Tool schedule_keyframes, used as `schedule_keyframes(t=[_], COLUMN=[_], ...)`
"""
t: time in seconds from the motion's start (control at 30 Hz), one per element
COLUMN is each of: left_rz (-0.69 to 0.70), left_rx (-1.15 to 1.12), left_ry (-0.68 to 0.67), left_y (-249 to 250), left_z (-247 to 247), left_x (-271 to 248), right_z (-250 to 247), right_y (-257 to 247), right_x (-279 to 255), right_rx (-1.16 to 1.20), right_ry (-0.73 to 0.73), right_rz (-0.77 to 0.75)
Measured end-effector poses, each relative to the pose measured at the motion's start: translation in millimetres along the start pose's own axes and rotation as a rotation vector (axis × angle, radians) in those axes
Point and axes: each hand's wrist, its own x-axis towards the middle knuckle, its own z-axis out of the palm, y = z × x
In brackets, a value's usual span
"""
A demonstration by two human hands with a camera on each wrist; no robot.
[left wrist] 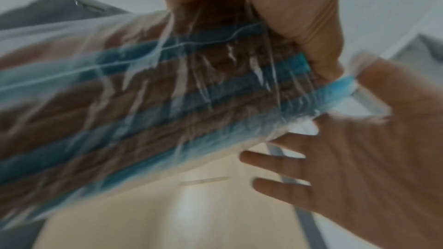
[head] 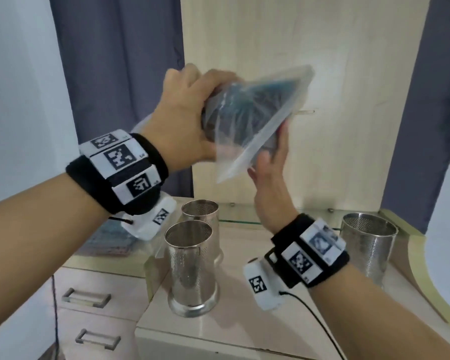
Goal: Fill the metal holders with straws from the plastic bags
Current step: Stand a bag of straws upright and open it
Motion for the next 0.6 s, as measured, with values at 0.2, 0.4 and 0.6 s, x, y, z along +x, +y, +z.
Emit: schedule_keyframes(t=[0.2, 0.4, 0.6], left_rz=[-0.078, -0.323, -0.528], left_rx=[-0.627, -0.885, -0.969], left_ry=[0.034, -0.030, -0.255], left_y=[56, 80, 81], left_z=[51, 124, 175], left_x=[27, -15, -67], right_z=[-60, -97, -120], right_y=[-49, -45, -6], right_x=[16, -9, -40], right_rx=[0.038, -0.177, -0.220], right_ry=[0.069, 0.003, -0.118], right_rz=[-0.039, 0.051, 0.279])
